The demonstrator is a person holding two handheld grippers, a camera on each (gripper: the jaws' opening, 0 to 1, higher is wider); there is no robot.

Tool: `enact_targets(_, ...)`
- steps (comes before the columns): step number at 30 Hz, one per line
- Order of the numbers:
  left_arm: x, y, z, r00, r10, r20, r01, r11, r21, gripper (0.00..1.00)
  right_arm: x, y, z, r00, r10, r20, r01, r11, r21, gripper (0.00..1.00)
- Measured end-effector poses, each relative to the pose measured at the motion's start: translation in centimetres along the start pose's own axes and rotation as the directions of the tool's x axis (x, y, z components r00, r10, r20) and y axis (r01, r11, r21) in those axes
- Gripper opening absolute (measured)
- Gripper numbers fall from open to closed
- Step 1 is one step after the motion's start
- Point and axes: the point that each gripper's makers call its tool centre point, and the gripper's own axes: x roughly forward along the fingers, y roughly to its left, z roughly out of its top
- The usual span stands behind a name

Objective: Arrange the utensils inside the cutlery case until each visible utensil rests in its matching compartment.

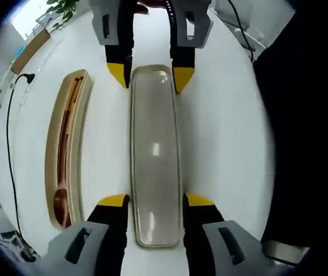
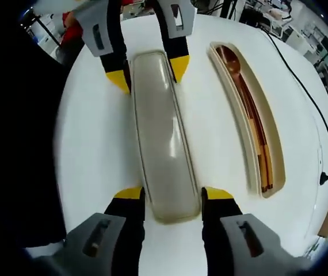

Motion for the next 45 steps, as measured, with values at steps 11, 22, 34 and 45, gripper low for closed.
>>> enact_targets(11,-0.3,0.0,-0.1,0.998,0.036,0.057,-0.037,0.999,0.019,0.37,0.1,0.3,0.3,1.0,0.004,0.003,-0.004,1.0,-0.028,0.36)
enact_targets(22,-0.2,0.0,0.0,0.999,0.02,0.036,-0.021,0.999,0.031,0.37,0.5,1.1,1.8,0.999,0.042,-0.026,-0.044,0.995,-0.091,0.37)
enact_targets(34,-0.2,0.1,0.0,0.999,0.016,0.048,-0.017,1.0,0.021,0.38,0.6,0.8,2.2,0.999,0.015,-0.037,-0.017,0.998,-0.056,0.34)
enact_targets(45,-1.0,-0.3,-0.9,0.97,0.089,0.227,-0.083,0.996,-0.038,0.41,0.6,0.8,2.1,0.999,0.032,-0.037,-0.035,0.996,-0.079,0.33)
